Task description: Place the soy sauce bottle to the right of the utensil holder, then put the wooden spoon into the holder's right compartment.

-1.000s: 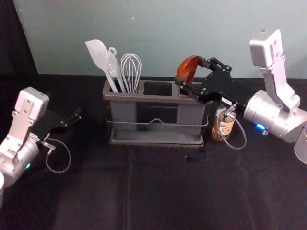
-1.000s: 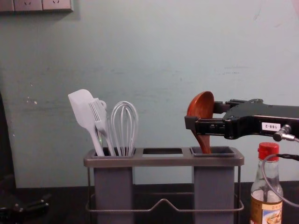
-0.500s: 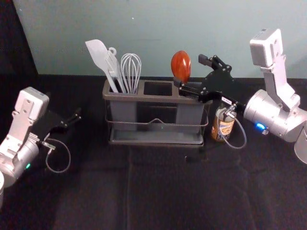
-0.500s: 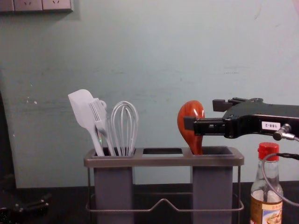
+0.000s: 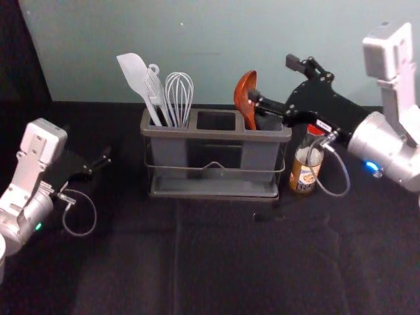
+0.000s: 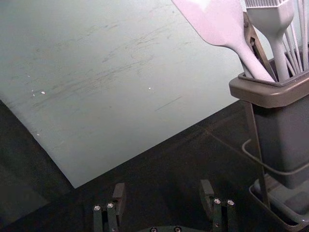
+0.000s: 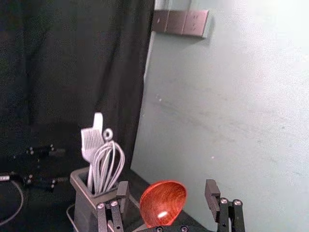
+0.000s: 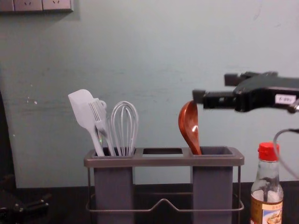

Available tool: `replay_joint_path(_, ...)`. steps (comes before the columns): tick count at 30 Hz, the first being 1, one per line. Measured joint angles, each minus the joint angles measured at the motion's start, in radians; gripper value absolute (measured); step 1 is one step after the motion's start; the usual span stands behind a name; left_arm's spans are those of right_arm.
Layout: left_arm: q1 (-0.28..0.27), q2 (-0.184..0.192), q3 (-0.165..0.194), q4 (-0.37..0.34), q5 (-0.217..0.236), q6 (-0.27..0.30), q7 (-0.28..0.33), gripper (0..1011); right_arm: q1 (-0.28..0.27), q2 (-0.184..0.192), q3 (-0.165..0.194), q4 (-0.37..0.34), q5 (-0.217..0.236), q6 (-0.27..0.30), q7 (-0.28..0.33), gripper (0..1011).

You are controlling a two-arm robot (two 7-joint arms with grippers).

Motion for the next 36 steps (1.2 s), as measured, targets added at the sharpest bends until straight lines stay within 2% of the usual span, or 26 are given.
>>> replay_joint_path(8, 0.000, 0.000, 0.000, 0.000, 0.000, 0.000, 0.000, 1005, -0.100, 0.025, 0.080, -0.126, 0.041, 0.011, -0.044, 1004)
replay_joint_path(13, 0.000, 0.000, 0.000, 0.000, 0.000, 0.000, 0.000, 1005, -0.198, 0.045, 0.148, -0.202, 0.067, 0.001, -0.075, 1004)
replay_joint_path(18, 0.000, 0.000, 0.000, 0.000, 0.000, 0.000, 0.000, 1005, -0.309, 0.047, 0.218, -0.250, 0.061, -0.042, -0.123, 1004)
replay_joint_path(21, 0.000, 0.000, 0.000, 0.000, 0.000, 0.000, 0.000, 1005, -0.351, 0.038, 0.242, -0.259, 0.048, -0.066, -0.145, 1004)
replay_joint_path(22, 0.000, 0.000, 0.000, 0.000, 0.000, 0.000, 0.000, 1005, -0.384, 0.031, 0.259, -0.261, 0.035, -0.089, -0.161, 1004)
replay_joint_path(23, 0.000, 0.000, 0.000, 0.000, 0.000, 0.000, 0.000, 1005, -0.384, 0.031, 0.259, -0.261, 0.035, -0.089, -0.161, 1004)
replay_joint_path(24, 0.000, 0.000, 0.000, 0.000, 0.000, 0.000, 0.000, 1005, -0.432, 0.019, 0.279, -0.260, 0.005, -0.137, -0.187, 1004)
replay_joint_path(25, 0.000, 0.000, 0.000, 0.000, 0.000, 0.000, 0.000, 1005, -0.432, 0.019, 0.279, -0.260, 0.005, -0.137, -0.187, 1004)
replay_joint_path(28, 0.000, 0.000, 0.000, 0.000, 0.000, 0.000, 0.000, 1005, -0.490, -0.006, 0.305, -0.245, -0.036, -0.203, -0.225, 1004)
replay_joint_path(32, 0.000, 0.000, 0.000, 0.000, 0.000, 0.000, 0.000, 1005, -0.524, -0.033, 0.323, -0.215, -0.047, -0.235, -0.244, 1004)
replay_joint_path(36, 0.000, 0.000, 0.000, 0.000, 0.000, 0.000, 0.000, 1005, -0.533, -0.053, 0.330, -0.171, -0.033, -0.238, -0.242, 1004)
